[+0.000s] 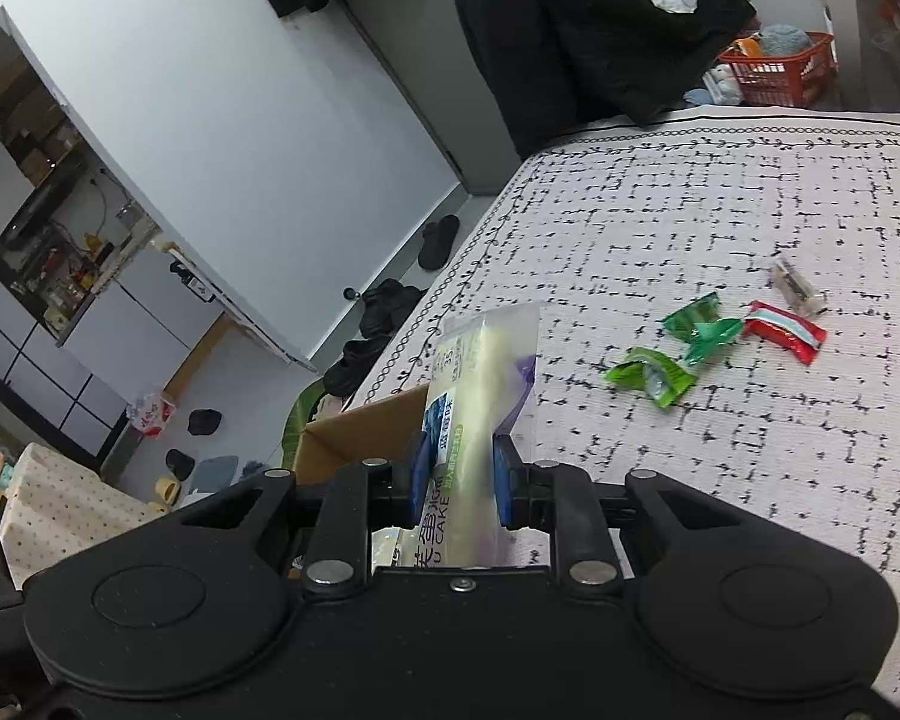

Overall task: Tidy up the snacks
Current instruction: 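Carry both packs over the cardboard box, then open both grippers to drop the packs into the box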

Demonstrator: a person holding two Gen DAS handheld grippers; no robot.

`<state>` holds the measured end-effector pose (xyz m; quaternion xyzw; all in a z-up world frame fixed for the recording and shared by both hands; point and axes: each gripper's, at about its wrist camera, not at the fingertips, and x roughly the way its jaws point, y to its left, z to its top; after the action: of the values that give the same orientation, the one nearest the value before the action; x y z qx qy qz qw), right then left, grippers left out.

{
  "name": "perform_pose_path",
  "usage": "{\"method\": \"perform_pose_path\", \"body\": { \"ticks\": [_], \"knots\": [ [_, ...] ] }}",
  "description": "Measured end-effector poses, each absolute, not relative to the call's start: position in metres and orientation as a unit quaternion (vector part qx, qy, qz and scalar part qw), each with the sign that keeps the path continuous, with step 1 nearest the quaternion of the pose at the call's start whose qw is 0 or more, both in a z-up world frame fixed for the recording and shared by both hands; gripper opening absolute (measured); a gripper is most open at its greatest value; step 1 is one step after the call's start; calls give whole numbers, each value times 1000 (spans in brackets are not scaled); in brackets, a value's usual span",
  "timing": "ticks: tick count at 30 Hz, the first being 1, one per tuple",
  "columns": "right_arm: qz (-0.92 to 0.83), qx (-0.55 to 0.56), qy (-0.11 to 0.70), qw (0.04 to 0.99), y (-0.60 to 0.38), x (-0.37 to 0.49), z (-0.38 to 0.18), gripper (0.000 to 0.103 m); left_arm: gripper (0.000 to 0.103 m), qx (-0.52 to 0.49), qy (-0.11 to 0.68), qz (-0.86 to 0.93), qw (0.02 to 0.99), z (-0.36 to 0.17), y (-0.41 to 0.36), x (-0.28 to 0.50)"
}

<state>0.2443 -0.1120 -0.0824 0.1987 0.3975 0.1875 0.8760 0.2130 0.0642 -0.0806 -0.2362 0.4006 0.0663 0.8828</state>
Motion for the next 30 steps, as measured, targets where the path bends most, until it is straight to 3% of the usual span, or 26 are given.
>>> {"method": "perform_pose_path", "body": {
  "ticks": [19, 30],
  "knots": [
    [209, 180, 416, 866, -52, 243, -90, 22, 38, -280, 413, 82, 863, -90, 127, 203],
    [228, 162, 417, 865, -31, 243, -93, 22, 56, -286, 411, 112, 858, -85, 145, 202]
  ]
}}
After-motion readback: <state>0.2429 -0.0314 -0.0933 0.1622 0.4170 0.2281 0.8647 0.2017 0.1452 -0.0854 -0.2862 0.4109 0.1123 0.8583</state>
